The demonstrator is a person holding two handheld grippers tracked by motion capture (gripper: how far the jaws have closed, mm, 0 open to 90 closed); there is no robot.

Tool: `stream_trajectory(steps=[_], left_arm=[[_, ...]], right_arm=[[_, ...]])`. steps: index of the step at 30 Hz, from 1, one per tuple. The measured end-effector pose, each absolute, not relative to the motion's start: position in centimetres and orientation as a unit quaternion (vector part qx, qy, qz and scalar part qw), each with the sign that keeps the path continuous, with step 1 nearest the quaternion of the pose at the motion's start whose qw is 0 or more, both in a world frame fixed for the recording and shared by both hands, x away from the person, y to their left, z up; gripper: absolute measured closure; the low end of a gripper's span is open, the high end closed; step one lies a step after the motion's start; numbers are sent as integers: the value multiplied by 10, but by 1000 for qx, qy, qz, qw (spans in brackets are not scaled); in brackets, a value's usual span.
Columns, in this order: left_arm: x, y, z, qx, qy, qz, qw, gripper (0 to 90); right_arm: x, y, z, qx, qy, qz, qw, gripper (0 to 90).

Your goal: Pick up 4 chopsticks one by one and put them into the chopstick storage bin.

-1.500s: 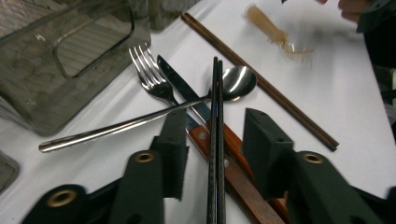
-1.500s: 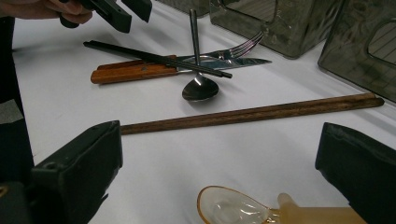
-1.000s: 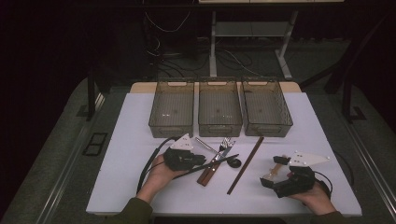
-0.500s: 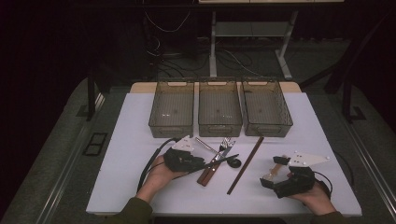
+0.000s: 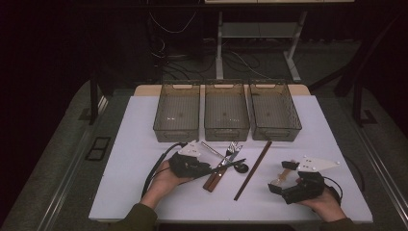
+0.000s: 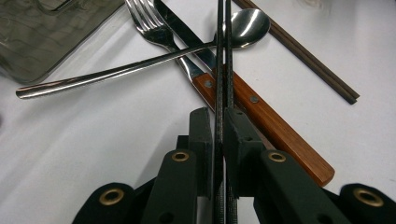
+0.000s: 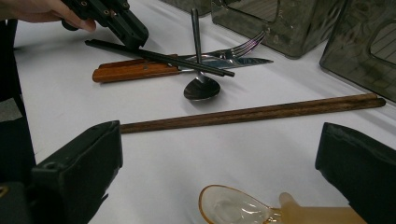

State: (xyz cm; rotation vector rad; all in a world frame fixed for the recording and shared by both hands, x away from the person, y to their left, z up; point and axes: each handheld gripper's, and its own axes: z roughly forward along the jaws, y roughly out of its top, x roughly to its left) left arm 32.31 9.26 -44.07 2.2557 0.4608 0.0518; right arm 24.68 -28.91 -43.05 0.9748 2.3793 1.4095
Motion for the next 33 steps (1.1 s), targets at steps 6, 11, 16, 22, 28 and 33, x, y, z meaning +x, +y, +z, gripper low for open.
stream_trajectory(steps=[6, 11, 16, 22, 28, 33], left_arm=[[323, 92, -441, 896, 183, 24, 405, 807], [324, 93, -442, 898, 182, 28, 400, 806], [325, 93, -444, 900, 180, 29, 397, 805], [326, 92, -447, 903, 178, 28, 390, 805], [326, 91, -450, 905, 174, 30, 388, 806], [326, 91, -450, 905, 170, 35, 388, 821]], right_arm=[[247, -289, -430, 331, 807, 478, 105, 9], [247, -289, -430, 331, 807, 478, 105, 9], [247, -289, -430, 331, 807, 478, 105, 9], [247, -289, -430, 331, 807, 478, 105, 9], [247, -289, -430, 331, 807, 478, 105, 9], [247, -289, -430, 331, 807, 478, 105, 9]])
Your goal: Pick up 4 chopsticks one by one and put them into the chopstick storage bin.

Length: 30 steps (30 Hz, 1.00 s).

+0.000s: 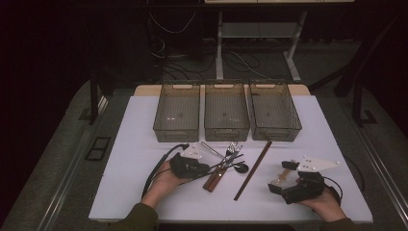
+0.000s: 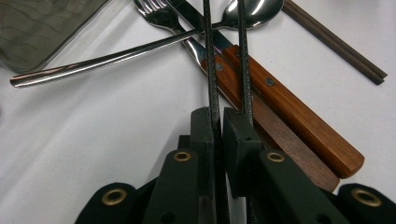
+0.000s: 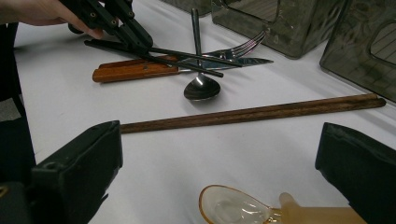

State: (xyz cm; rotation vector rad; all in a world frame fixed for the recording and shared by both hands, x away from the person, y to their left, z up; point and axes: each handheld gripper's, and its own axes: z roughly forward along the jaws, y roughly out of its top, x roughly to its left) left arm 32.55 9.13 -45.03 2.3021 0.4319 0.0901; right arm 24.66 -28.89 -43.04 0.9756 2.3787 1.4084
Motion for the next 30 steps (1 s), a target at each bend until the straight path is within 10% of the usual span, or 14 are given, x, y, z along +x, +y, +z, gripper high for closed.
stream_trajectory(steps=[30], left_arm=[[327, 93, -449, 905, 168, 44, 388, 849]], right_arm=[[257, -285, -442, 336, 816, 454, 124, 9]])
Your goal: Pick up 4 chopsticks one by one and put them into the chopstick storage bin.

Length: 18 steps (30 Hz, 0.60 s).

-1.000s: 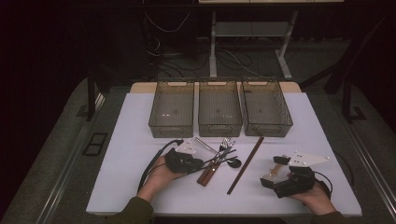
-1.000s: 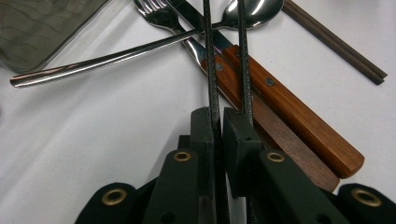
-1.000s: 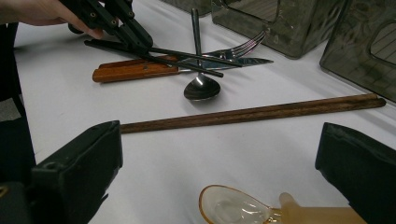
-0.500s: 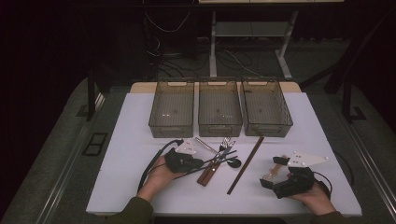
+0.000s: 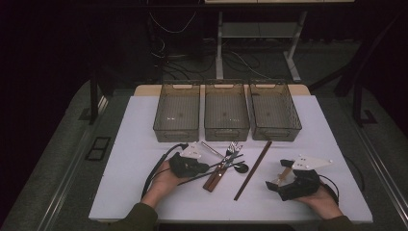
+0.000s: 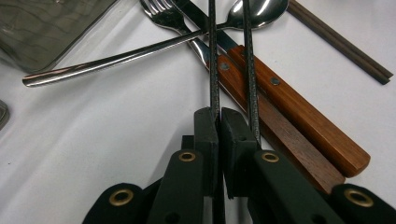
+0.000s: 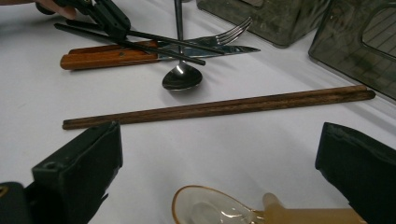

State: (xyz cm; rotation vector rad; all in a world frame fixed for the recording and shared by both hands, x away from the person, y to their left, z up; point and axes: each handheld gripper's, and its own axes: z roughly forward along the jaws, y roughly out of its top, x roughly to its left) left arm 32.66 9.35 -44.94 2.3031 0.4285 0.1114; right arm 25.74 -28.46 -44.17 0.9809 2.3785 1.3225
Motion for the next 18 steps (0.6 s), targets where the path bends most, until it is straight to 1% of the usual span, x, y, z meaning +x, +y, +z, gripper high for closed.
stream_trajectory(steps=[18], left_arm=[[320, 100, -438, 899, 173, 33, 401, 848]], right_arm=[[257, -288, -441, 338, 812, 460, 123, 9]])
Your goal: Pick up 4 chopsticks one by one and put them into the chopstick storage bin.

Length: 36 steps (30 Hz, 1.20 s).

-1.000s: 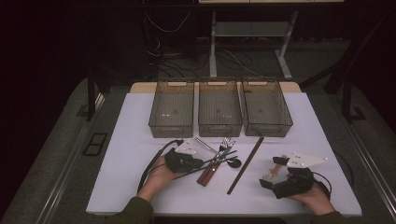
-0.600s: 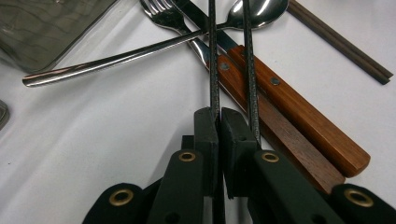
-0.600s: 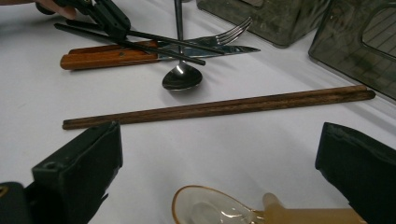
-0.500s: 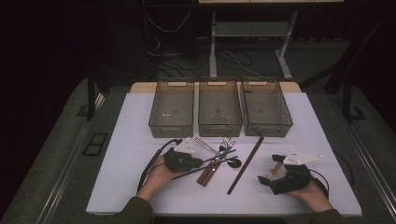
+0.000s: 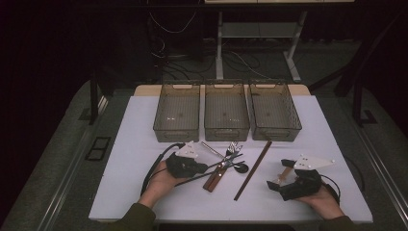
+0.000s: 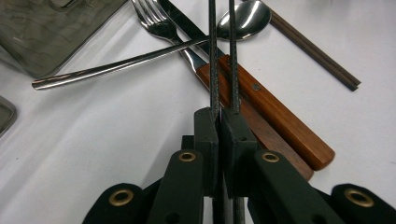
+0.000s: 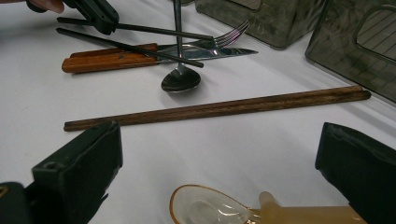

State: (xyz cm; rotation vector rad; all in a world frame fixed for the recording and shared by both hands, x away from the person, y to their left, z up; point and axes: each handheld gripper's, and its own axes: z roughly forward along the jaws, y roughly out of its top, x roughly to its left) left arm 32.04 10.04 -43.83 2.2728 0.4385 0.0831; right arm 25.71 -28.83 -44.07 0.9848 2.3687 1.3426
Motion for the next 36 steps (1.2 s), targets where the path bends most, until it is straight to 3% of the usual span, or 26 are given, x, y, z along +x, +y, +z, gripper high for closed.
stream_trajectory(steps=[36], left_arm=[[313, 139, -406, 870, 209, 37, 446, 849]], right_arm=[[256, -288, -440, 335, 813, 460, 122, 9]])
